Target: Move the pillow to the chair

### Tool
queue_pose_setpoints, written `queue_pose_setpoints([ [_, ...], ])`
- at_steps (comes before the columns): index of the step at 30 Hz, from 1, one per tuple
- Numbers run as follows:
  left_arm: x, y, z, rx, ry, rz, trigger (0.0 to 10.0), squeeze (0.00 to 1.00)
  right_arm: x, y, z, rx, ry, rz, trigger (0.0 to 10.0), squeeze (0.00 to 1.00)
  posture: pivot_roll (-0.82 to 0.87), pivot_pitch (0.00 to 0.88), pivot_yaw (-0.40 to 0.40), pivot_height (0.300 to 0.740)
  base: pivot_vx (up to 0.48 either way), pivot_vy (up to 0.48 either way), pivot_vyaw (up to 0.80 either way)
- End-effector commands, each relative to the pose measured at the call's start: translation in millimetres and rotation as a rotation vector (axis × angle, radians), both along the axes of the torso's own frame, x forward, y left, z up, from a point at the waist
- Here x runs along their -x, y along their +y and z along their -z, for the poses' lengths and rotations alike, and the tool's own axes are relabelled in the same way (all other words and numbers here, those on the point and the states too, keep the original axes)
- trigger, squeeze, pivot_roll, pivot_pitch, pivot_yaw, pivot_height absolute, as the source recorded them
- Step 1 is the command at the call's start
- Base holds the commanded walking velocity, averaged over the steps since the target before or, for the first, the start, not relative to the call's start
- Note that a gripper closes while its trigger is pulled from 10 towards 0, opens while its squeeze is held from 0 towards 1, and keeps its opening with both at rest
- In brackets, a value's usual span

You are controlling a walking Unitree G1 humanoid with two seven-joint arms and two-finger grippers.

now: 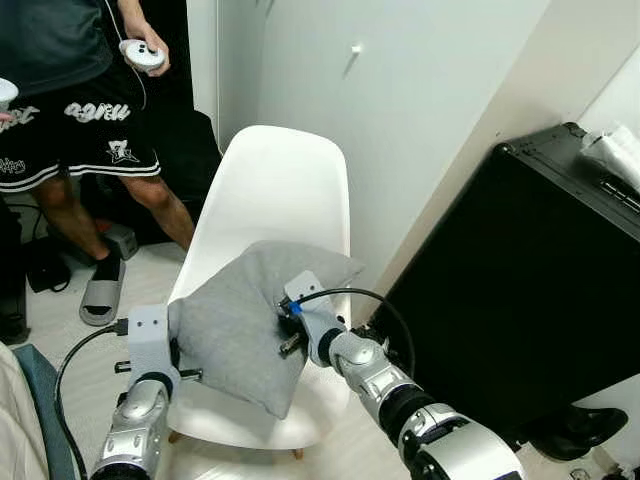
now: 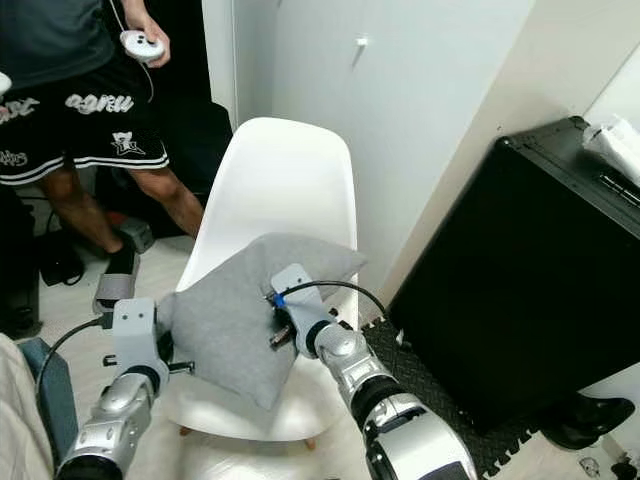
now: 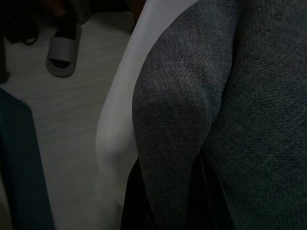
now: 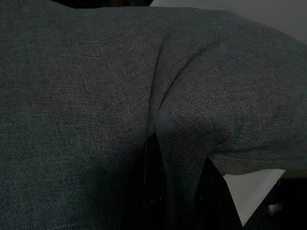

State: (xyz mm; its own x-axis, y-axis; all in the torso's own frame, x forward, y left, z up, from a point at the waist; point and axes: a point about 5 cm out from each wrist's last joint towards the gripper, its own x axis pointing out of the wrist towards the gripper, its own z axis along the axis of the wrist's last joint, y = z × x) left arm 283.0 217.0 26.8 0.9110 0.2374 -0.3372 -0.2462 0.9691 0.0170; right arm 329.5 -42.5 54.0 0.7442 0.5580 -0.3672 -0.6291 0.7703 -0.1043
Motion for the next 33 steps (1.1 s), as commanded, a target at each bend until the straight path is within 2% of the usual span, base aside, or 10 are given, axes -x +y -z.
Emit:
queue_pose_setpoints([
  [1, -2.3, -1.4, -1.6, 0.007, -0.02, -0.026, 10.0, 0.0, 2.4, -14.2, 7.5, -0.004, 0.017, 0.03, 10.0, 0.0, 0.06, 0.103, -0.165, 0.735, 0.0, 0.0, 0.0],
  [8, -3.7, -8.8, -0.2, 0.021, -0.016, -0.009, 10.0, 0.0, 5.0, -18.6, 11.7, -0.019, 0.032, 0.042, 10.0, 0.0, 0.06, 0.091, -0.155, 0.705, 0.0, 0.0, 0.0],
  [13, -5.3, -7.4, -1.1, 0.019, -0.018, -0.012, 10.0, 0.0, 5.7, -13.2, 10.7, -0.009, 0.024, 0.015, 10.0, 0.0, 0.06, 0.088, -0.156, 0.675, 0.0, 0.0, 0.0],
  [33, -1.8, -9.2, 2.0, 0.02, -0.014, -0.016, 10.0, 0.0, 5.0, -15.2, 8.8, -0.007, 0.006, -0.006, 10.0, 0.0, 0.06, 0.089, -0.164, 0.675, 0.0, 0.0, 0.0],
])
